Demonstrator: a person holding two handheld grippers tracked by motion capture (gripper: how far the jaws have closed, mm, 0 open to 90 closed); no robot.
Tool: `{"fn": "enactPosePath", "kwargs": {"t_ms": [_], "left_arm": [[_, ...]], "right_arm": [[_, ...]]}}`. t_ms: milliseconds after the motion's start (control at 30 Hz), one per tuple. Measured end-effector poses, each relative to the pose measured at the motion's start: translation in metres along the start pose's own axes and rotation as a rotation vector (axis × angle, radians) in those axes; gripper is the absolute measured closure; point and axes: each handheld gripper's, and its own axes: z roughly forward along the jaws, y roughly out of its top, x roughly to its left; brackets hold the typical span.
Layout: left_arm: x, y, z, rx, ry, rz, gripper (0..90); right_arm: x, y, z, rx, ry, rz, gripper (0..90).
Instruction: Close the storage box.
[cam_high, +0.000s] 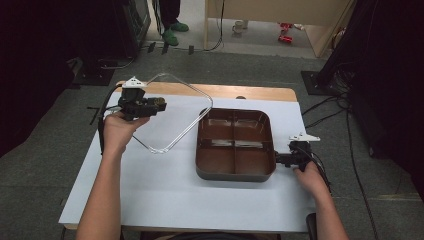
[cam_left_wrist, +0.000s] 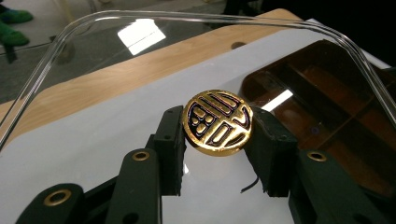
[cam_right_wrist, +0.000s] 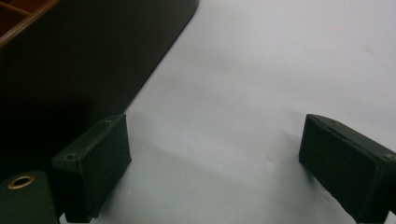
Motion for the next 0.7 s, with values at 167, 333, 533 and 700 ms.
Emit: {"fn": "enactPosePath", "kwargs": {"t_ms": [167, 333, 533, 700], "left_arm": [[-0.016, 0.004, 0.015, 0.008, -0.030, 0.050, 59.4], [-0.036, 0.008, 0.034, 0.036, -0.072, 0.107, 59.4], [-0.054, 0.011, 0.062, 0.079, -0.123, 0.159, 59.4], [-0.068, 0.012, 0.086, 0.097, -0.165, 0.199, 59.4]], "right_arm": [[0.000, 0.000, 0.000, 0.001, 0.000, 0.000, 8.3], [0.000, 0.000, 0.000, 0.002, 0.001, 0.002, 8.3], [0.000, 0.000, 0.000, 0.002, 0.001, 0.002, 8.3], [0.000, 0.000, 0.000, 0.000, 0.000, 0.000, 8.3]]}}
